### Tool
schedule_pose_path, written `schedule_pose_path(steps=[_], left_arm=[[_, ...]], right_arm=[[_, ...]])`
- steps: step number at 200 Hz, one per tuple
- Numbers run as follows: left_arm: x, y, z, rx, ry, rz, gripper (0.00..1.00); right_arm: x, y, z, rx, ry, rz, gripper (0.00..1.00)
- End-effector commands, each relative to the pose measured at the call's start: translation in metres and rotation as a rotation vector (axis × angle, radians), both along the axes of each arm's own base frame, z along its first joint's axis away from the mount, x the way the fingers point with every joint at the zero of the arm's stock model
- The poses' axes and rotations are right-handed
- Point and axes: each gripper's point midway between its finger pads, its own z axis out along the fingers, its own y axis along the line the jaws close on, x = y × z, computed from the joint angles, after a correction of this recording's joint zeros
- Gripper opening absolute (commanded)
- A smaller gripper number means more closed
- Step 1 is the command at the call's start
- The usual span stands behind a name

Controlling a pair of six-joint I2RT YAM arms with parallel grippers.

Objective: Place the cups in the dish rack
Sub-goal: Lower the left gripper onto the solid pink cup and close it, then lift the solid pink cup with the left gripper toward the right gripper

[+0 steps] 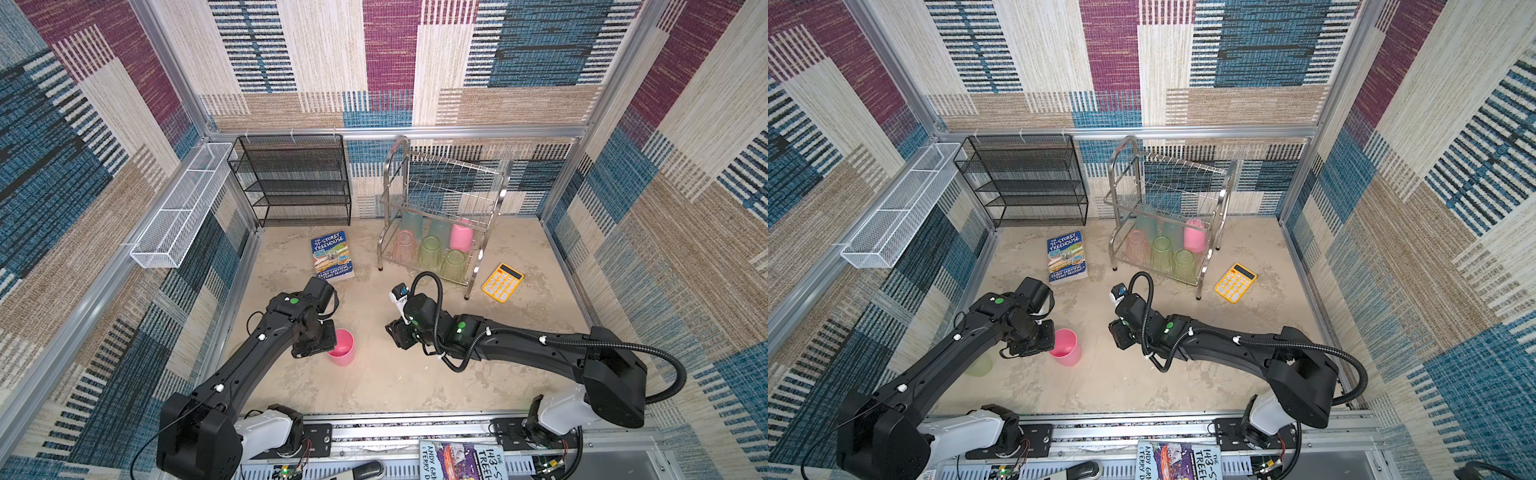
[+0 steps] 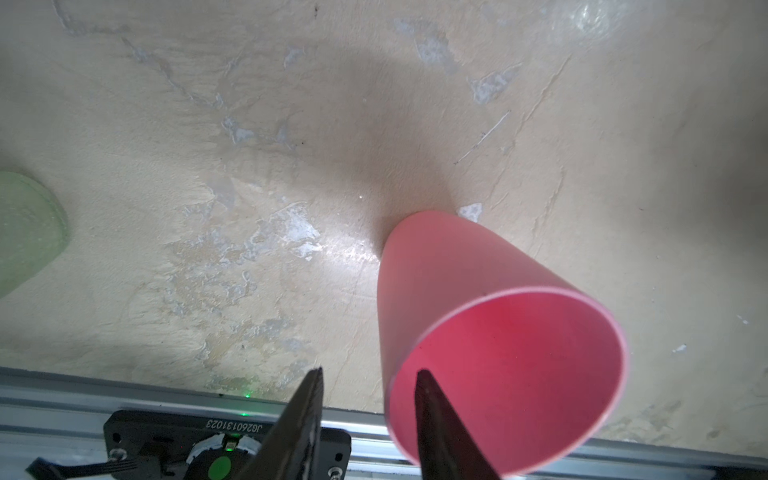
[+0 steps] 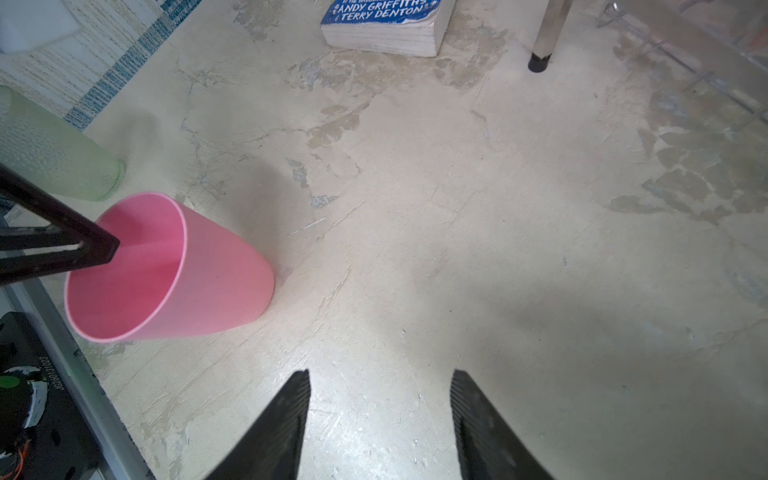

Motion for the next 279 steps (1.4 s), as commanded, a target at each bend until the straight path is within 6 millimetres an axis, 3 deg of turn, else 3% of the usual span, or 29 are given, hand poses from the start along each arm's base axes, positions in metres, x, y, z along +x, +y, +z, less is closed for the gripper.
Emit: schedule_pose_path(steps=[1, 63, 87, 135, 200, 246, 279], left_arm=[[0.006, -0.002, -0.006, -0.007, -0.009, 0.030, 0.35], [0.011, -0.005, -0.016, -0.011, -0.004, 0.038, 0.06], [0.014, -0.007, -0.012, -0.017, -0.016, 0.029, 0.00], [0.021, -0.020, 0.005, -0.092, -0.061, 0.002, 0.00], [0.046, -0.076, 0.022, -0.429, -0.135, -0.032, 0.00], [0.066, -0.101, 0.040, -0.627, -0.200, -0.004, 0.00], [0.079, -0.112, 0.057, -0.770, -0.280, 0.047, 0.00]], right_arm=[[0.004, 0.004, 0.009, 0.042, -0.026, 0.002, 0.57], [0.007, -0.006, 0.007, 0.045, -0.029, -0.018, 0.57], [0.009, -0.008, 0.009, 0.045, -0.033, -0.021, 0.57], [0.013, -0.010, 0.014, 0.048, -0.041, -0.044, 0.58], [0.020, -0.009, 0.018, 0.089, -0.003, -0.092, 0.59], [0.034, -0.005, 0.047, 0.196, 0.021, -0.158, 0.61], [0.056, -0.012, 0.091, 0.341, 0.018, -0.255, 0.62]])
